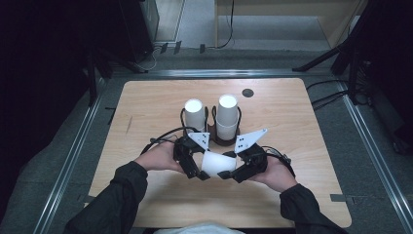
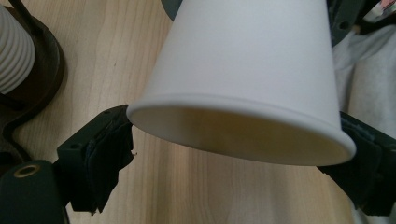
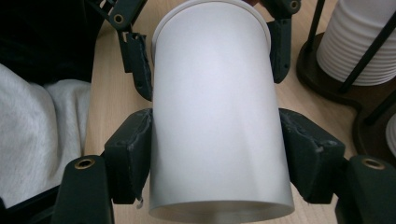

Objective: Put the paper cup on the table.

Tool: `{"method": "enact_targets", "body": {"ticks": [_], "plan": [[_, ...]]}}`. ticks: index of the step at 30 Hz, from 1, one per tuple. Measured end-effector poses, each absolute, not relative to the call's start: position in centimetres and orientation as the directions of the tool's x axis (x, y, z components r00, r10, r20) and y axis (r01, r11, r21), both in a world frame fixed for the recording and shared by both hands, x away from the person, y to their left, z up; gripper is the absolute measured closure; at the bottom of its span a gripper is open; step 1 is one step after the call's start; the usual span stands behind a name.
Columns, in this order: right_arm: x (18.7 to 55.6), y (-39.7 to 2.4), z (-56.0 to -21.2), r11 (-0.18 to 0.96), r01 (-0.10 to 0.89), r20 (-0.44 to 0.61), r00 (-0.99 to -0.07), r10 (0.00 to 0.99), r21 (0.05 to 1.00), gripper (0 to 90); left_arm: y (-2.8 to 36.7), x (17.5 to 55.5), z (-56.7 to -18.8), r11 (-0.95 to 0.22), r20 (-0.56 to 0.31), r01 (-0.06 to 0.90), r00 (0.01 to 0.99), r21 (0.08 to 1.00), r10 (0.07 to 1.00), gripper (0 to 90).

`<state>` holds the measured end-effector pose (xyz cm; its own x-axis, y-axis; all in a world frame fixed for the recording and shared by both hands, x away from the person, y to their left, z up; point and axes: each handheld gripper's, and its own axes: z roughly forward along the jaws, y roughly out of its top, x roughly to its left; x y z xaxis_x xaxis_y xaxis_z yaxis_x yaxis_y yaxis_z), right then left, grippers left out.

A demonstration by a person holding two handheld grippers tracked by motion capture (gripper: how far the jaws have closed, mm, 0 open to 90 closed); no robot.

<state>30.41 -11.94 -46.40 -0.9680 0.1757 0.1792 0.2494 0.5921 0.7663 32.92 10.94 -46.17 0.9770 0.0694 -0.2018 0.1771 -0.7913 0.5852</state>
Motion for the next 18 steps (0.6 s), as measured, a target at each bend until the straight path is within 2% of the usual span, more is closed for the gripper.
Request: {"method": "enact_targets", "body": {"ticks": [4, 8, 10, 18], "plan": [[30.7, -12.2, -46.2, 0.575, 0.242, 0.176, -0.97, 0.17, 0.781, 31.4, 11.2, 32.8, -46.0, -0.779, -0.191, 0.192, 0.977, 0.597, 0.094, 2.8], [30.8, -12.2, -45.9, 0.561, 0.241, 0.182, -0.97, 0.159, 0.792, 31.3, 11.7, 32.7, -45.9, -0.733, -0.184, 0.218, 0.974, 0.644, 0.128, 2.8], [30.9, -12.0, -45.7, 0.55, 0.24, 0.186, -0.971, 0.152, 0.8, 31.4, 12.1, 32.7, -45.8, -0.706, -0.213, 0.243, 0.968, 0.665, 0.133, 2.8], [31.5, -11.5, -45.1, 0.526, 0.23, 0.195, -0.973, 0.122, 0.819, 31.4, 13.4, 32.0, -46.0, -0.669, -0.219, 0.275, 0.961, 0.69, 0.17, 2.9]]}}
